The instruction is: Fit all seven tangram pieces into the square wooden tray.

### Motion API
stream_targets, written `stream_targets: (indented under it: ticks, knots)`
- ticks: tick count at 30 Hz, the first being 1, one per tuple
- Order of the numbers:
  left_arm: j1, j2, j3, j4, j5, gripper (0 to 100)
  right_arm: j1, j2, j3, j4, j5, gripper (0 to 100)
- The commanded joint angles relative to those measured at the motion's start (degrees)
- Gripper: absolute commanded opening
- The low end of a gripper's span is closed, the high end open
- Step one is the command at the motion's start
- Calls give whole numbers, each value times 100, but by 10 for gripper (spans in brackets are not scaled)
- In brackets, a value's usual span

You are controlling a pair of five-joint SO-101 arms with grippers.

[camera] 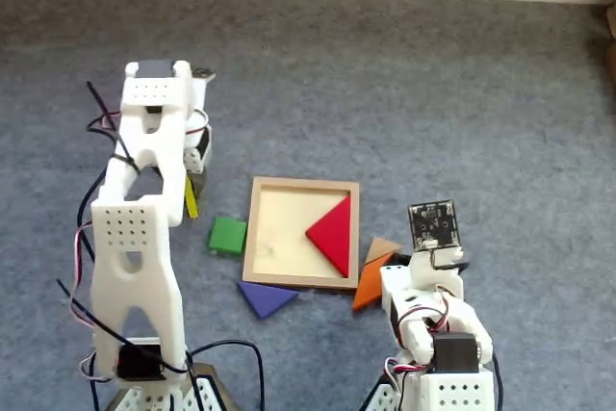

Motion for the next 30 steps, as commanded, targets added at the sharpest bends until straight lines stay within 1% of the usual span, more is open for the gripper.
stream_targets:
  ticks: [1, 4, 8, 12, 18, 22, 25, 30]
  knots:
    - [259, -13, -224, -26, -62, 54, 66, -66, 664, 22, 62, 20]
    - [374, -13, -453, -26, -62, 2, 66, -66, 664, 22, 62, 20]
    - [514, -207, -664, -18, -114, 5, 66, -66, 664, 22, 62, 20]
    - [840, -1007, -312, -18, -607, 5, 66, -66, 664, 22, 62, 20]
    - [1701, -2651, 875, -26, -1697, 5, 66, -66, 664, 22, 62, 20]
    - [2325, -3442, 1648, -62, -2558, 5, 66, -66, 664, 22, 62, 20]
    - [2659, -3600, 1930, -158, -3024, 5, 66, -66, 664, 22, 62, 20]
    - [2853, -3591, 2378, -949, -3675, 5, 66, -66, 664, 22, 62, 20]
